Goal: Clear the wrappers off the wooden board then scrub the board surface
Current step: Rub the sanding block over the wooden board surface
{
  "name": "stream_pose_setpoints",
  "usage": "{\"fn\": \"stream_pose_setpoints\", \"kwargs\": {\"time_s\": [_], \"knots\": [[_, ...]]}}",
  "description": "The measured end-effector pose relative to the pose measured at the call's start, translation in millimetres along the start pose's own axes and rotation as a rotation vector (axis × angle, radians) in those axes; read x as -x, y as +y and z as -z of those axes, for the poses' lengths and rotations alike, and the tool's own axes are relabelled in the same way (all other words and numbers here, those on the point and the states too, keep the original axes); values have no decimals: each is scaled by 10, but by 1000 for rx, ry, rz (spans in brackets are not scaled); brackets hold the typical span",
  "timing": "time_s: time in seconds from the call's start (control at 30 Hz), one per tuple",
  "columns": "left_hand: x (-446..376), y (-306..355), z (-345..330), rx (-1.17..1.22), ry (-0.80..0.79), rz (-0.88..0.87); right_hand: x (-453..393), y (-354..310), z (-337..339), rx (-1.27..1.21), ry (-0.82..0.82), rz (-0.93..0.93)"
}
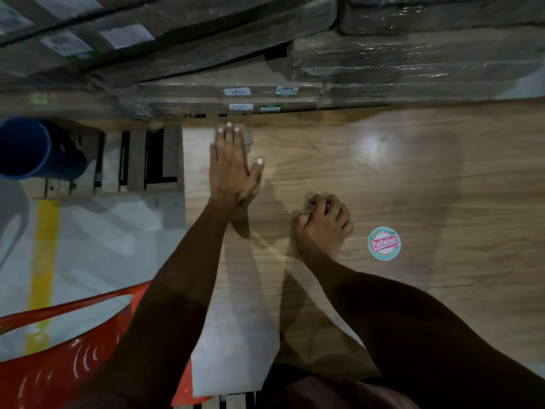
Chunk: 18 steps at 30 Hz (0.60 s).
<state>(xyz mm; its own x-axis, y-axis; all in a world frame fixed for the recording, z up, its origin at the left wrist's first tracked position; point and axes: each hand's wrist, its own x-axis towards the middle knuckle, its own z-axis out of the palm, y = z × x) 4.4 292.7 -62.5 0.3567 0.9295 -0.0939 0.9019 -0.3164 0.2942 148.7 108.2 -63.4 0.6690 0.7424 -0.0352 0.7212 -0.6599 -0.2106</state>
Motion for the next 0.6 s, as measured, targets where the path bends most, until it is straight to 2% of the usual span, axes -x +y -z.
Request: {"fn": "stream_pose_setpoints", "kwargs": {"time_s": [0.07,0.2,0.27,0.4,0.47,0.6], "knots": [[-3,14,-21,5,22,7,-2,0,3,7,5,1],[-199,-147,50,20,83,257,0,2,10,1,14,4],[-210,-166,70,11,88,313,-4,-1,6,4,3,-6],[103,123,-32,-54,29,91,-3,3,8,22,-23,-18],[150,124,-62,-61,18,68,6,-1,13,25,-23,-17],[17,-161,7,2,73,357,-8,0,-4,23,-18,-24]]}}
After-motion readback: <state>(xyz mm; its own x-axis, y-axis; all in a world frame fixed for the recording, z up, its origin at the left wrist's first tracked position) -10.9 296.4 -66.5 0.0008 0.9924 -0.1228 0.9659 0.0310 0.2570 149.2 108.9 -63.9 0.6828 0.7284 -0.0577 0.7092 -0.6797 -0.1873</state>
